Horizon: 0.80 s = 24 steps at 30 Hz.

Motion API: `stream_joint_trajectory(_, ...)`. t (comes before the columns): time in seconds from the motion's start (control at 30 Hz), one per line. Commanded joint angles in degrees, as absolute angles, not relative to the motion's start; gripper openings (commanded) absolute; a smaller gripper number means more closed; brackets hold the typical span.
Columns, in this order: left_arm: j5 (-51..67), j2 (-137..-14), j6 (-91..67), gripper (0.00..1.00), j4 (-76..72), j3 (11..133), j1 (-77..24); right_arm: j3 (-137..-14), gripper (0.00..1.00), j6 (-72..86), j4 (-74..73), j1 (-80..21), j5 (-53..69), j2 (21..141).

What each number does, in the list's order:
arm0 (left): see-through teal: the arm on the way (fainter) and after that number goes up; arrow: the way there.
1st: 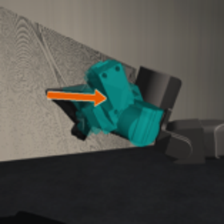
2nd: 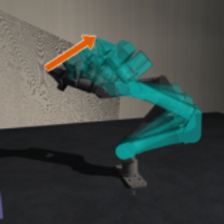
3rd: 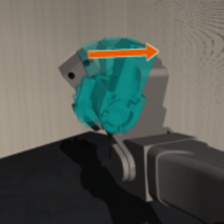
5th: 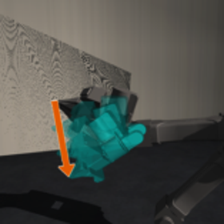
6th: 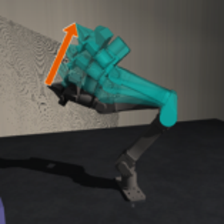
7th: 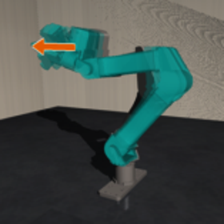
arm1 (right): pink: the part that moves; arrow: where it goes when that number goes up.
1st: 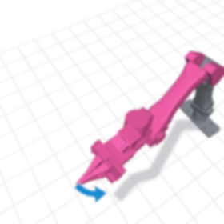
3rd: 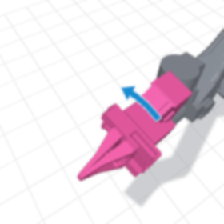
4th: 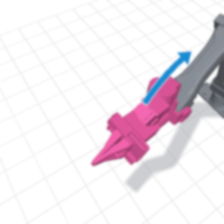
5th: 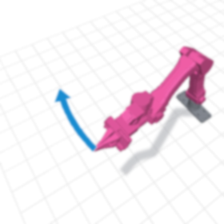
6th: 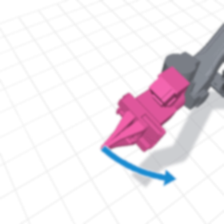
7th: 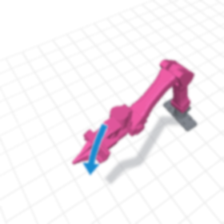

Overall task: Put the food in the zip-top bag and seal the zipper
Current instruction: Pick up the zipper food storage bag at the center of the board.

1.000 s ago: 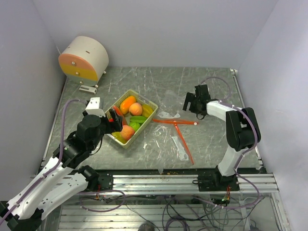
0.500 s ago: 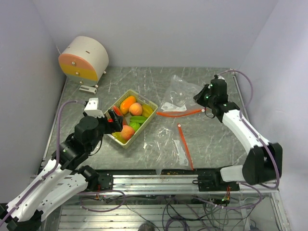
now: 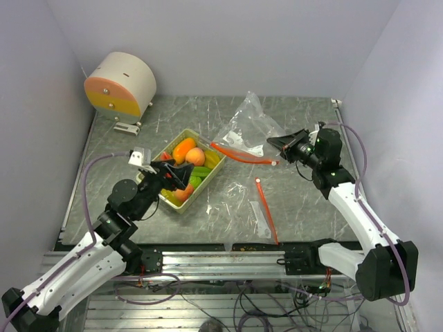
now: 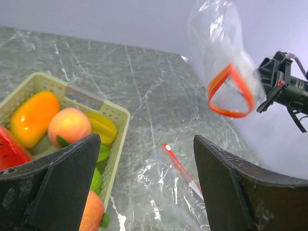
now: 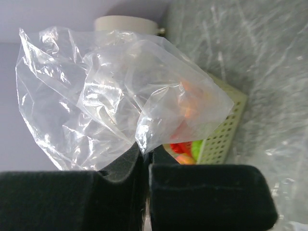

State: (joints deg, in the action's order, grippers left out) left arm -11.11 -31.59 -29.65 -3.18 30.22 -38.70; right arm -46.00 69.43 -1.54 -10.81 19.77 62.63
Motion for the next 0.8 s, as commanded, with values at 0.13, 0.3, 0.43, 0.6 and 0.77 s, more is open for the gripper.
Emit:
stream_joint_trajectory(0.13,-1.62,-34.59,-28.2,0.82,-29.51,24.16,-38.32,-44.36,0.0,83.59,9.66,-10.68,21.81,60.43)
stream_joint_trajectory(0.3,0.05,-40.59,-28.3,0.83,-40.88,23.19,-38.37,-46.57,0.0,82.32,8.12,-12.57,19.01,59.89)
stream_joint_trajectory(0.43,5.28,-48.06,-28.44,0.84,-47.4,25.85,-38.41,-47.19,0.0,82.71,8.83,-15.03,18.27,61.71)
stream_joint_trajectory(0.6,3.14,-54.61,-28.77,0.76,-54.8,26.7,-39.22,-47.04,0.0,83.21,11.05,-18.13,17.72,63.8)
stream_joint_trajectory(0.77,1.13,-57.25,-28.26,0.77,-59.2,26.69,-40.57,-47.11,0.0,82.97,11.29,-19.85,17.37,64.92)
